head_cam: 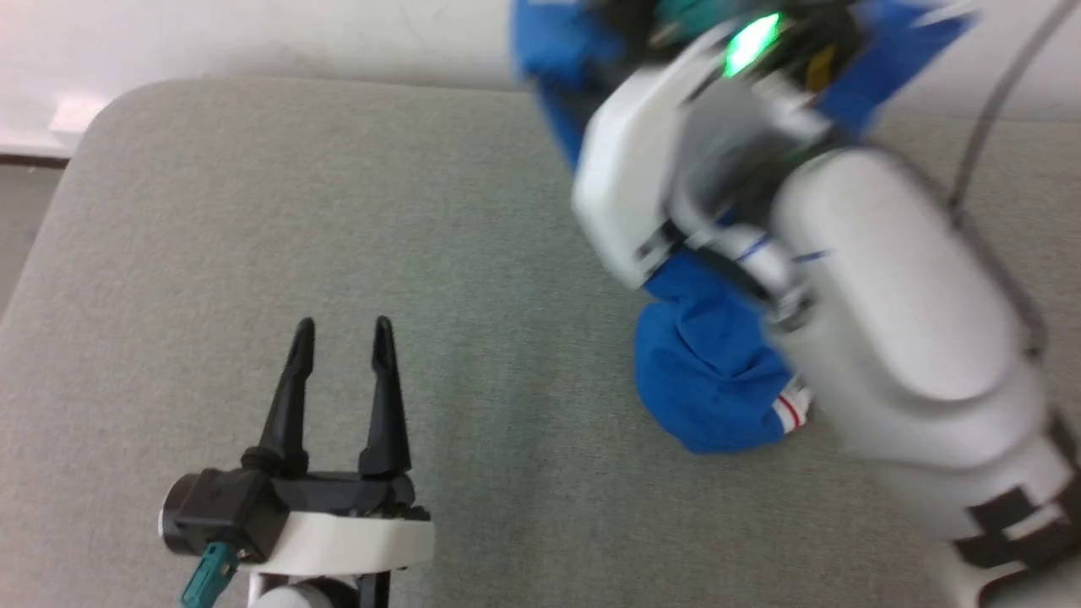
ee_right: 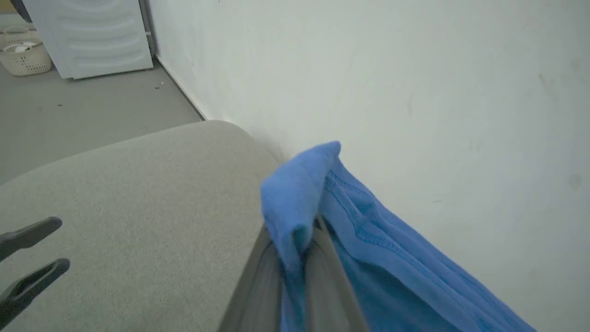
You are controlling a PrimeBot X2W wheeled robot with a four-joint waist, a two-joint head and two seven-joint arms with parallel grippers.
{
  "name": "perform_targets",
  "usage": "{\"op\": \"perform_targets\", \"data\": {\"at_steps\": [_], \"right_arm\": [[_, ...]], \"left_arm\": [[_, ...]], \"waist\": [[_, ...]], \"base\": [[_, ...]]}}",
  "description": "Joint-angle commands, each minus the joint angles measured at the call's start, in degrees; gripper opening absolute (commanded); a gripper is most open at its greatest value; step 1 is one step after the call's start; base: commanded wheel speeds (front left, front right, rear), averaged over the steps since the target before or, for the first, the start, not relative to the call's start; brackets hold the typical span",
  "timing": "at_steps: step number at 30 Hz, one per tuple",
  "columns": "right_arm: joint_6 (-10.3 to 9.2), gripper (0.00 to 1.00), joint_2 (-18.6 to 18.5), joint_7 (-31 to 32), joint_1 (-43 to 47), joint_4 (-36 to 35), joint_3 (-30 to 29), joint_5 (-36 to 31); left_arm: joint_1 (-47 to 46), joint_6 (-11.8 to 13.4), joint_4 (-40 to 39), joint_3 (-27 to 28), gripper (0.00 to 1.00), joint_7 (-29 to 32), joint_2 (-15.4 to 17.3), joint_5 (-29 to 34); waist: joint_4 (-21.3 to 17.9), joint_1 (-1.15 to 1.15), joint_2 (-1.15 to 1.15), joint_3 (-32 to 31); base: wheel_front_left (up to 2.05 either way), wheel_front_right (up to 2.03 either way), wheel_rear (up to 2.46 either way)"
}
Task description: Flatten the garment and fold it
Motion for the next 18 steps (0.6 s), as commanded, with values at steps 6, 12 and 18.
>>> {"op": "perform_targets", "data": {"at_steps": [6, 12, 18], "right_arm": [[-0.05, 0.00, 2.4, -4.8, 4.2, 11.8, 8.9, 4.3], [-0.05, 1.00, 2.6, -6.3, 6.9, 17.3, 15.5, 11.1], [-0.05, 1.00, 2.5, -11.0, 2.6, 18.2, 12.6, 11.3]], "left_arm": [[-2.1, 0.7, 1.8, -2.1, 1.00, -0.3, -0.2, -1.8], [-2.8, 0.6, 3.3, -2.6, 1.00, -0.3, -0.2, -1.9], [-2.4, 1.2, 3.1, -1.8, 1.00, -0.3, -0.2, -1.6]], "waist": [[5.3, 0.01, 0.00, 2.4], [7.6, 0.01, 0.00, 3.1], [5.8, 0.01, 0.00, 2.6]], "base": [[0.00, 0.00, 0.00], [0.00, 0.00, 0.00], [0.00, 0.00, 0.00]]}}
